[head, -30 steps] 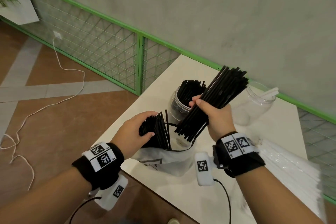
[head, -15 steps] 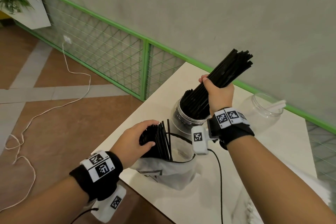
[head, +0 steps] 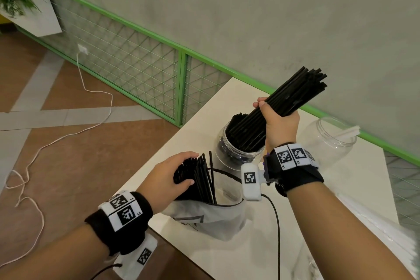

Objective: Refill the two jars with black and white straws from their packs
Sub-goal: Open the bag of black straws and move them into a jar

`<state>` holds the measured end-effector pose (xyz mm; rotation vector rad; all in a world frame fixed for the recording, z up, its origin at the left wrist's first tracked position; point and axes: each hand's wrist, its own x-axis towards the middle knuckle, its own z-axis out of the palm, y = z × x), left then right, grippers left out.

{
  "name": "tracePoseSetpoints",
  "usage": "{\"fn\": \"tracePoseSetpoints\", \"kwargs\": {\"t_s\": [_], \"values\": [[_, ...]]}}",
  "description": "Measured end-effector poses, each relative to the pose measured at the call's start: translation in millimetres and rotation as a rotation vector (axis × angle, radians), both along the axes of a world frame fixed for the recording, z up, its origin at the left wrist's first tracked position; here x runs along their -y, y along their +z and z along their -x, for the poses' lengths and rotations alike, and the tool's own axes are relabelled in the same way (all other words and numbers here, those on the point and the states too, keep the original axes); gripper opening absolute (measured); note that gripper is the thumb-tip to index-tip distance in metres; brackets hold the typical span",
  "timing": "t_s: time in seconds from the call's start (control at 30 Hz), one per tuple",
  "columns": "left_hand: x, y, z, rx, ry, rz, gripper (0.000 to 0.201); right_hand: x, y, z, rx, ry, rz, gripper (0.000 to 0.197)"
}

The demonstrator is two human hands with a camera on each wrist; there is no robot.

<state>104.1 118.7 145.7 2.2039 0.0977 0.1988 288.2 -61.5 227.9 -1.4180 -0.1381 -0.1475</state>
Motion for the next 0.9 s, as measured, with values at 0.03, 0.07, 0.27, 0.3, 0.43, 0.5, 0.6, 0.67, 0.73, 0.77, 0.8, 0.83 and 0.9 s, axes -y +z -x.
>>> {"fn": "tracePoseSetpoints", "kwargs": {"t_s": [0.03, 0.07, 0.27, 0.3, 0.43, 0.5, 0.6, 0.67, 0.73, 0.77, 0.8, 0.83, 0.9], "values": [[0, 0, 0, 0.000, 0.000, 0.003, 0.058, 1, -2, -2, -0.007, -0.007, 0.007, 0.014], [-1, 0, 0, -0.001, 0.000, 0.005, 0.058, 1, -5, -3, -0.011, -0.010, 0.021, 0.016], [-3, -1, 0, -0.005, 0.002, 0.010, 0.058, -9, -28, 3, -0.045, 0.028, 0.184, 0.022], [-3, -1, 0, -0.004, 0.002, 0.012, 0.058, -11, -33, 7, -0.054, 0.029, 0.221, 0.025], [-3, -1, 0, 0.001, -0.004, 0.008, 0.058, -14, -46, 12, -0.120, 0.046, 0.303, 0.045], [-3, -1, 0, 0.005, -0.005, 0.007, 0.059, -12, -43, 10, -0.140, 0.087, 0.235, 0.052], [-4, -2, 1, 0.009, 0.000, 0.011, 0.058, -6, -26, 6, -0.096, 0.171, 0.098, 0.054], [-4, -2, 1, 0.010, 0.000, 0.014, 0.058, -4, -17, 2, -0.043, 0.182, 0.142, 0.052], [-4, -3, 1, 0.012, 0.000, 0.017, 0.058, -5, -13, 0, 0.023, 0.197, 0.258, 0.046], [-3, -3, 1, 0.011, 0.001, 0.018, 0.058, -6, -14, 1, 0.062, 0.219, 0.322, 0.042], [-3, -3, 1, 0.011, 0.002, 0.018, 0.057, -8, -16, 1, 0.099, 0.242, 0.392, 0.040], [-3, -3, 0, 0.010, 0.003, 0.017, 0.057, -10, -19, 2, 0.144, 0.266, 0.476, 0.040], [-3, -3, 0, 0.009, 0.003, 0.012, 0.056, -14, -26, 4, 0.282, 0.295, 0.699, 0.043]]}}
